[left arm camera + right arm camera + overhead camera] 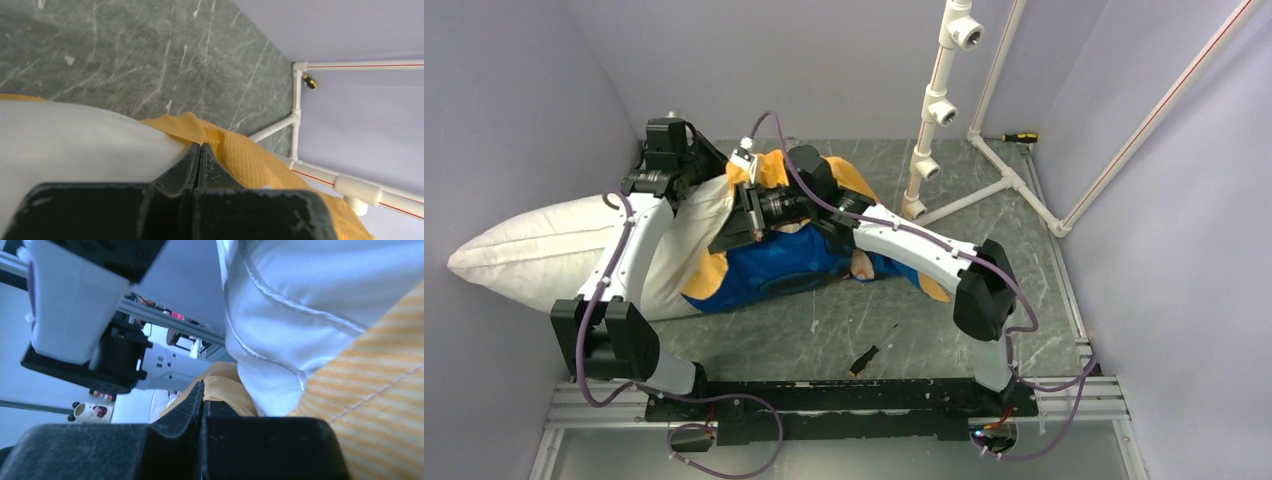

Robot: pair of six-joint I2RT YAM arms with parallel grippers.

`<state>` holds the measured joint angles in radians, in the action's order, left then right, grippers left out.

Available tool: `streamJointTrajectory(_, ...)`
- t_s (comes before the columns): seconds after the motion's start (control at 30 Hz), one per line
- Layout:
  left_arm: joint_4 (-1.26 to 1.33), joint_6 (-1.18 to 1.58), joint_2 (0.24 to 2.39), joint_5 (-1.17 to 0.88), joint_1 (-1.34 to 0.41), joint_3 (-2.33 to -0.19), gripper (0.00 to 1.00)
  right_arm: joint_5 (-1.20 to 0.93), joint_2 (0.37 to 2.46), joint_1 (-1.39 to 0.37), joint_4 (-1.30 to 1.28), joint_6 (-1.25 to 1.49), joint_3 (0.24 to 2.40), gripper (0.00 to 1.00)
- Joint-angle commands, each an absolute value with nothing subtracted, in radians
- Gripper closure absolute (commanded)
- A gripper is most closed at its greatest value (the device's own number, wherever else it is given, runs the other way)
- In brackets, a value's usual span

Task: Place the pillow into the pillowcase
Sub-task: Stuff the pillow into the pillowcase.

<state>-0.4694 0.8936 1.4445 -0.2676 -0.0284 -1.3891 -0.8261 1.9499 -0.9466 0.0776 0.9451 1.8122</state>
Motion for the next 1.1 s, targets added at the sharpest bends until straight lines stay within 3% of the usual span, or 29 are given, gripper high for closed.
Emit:
streamJointTrajectory(0.0, -0.478, 0.870, 1.417, -0.195, -0.039, -1.407, 1.00, -0.858, 1.821, -0.868, 0.179, 0.943, 1.729, 1.00)
streamJointTrajectory(0.1, -0.528, 0.803, 1.412, -0.170, -0.039, -1.444, 1.00, -0.854, 1.806, -0.815, 0.179, 0.984, 1.654, 1.00)
streamJointTrajectory(0.13, -0.552, 0.769, 1.413, -0.173, -0.040, -1.468, 0.96, -0.853, 1.806, -0.803, 0.167, 0.987, 1.643, 1.00)
streamJointTrajectory(0.23, -0.705, 0.646, 1.429, -0.162, -0.040, -1.602, 0.50, -0.853, 1.808, -0.775, 0.128, 0.984, 1.651, 1.00)
streamJointTrajectory(0.3, -0.826, 0.565, 1.439, -0.112, -0.040, -1.699, 0.33, -0.849, 1.817, -0.761, 0.076, 0.960, 1.684, 1.00)
streamJointTrajectory(0.33, -0.879, 0.523, 1.440, -0.081, -0.041, -1.744, 0.15, -0.849, 1.825, -0.755, 0.053, 0.955, 1.701, 1.00)
streamJointTrajectory(0.37, -0.930, 0.484, 1.436, -0.030, -0.040, -1.783, 0.02, -0.854, 1.830, -0.748, 0.046, 0.958, 1.710, 1.00)
streamJointTrajectory(0.4, -0.966, 0.429, 1.428, -0.007, -0.041, -1.818, 0.01, -0.862, 1.837, -0.741, 0.057, 0.970, 1.713, 1.00)
streamJointTrajectory(0.5, -1.028, 0.265, 1.396, -0.014, -0.040, -1.879, 0.01, -0.876, 1.854, -0.717, 0.070, 1.000, 1.727, 1.00)
streamJointTrajectory(0.63, -1.160, 0.071, 1.384, -0.184, -0.043, -1.916, 0.00, -0.888, 1.872, -0.697, 0.033, 0.991, 1.762, 1.00)
streamJointTrajectory(0.9, -1.131, 0.061, 1.360, -0.260, -0.044, -1.609, 0.04, -0.947, 1.902, -0.676, 0.045, 1.002, 1.836, 1.00)
streamJointTrajectory(0.97, -1.097, 0.049, 1.396, -0.319, -0.045, -1.578, 0.23, -0.980, 1.920, -0.676, 0.077, 1.025, 1.873, 1.00)
streamJointTrajectory(1.07, -0.994, 0.064, 1.420, -0.415, -0.065, -1.556, 0.69, -1.026, 1.958, -0.676, 0.140, 1.081, 1.939, 1.00)
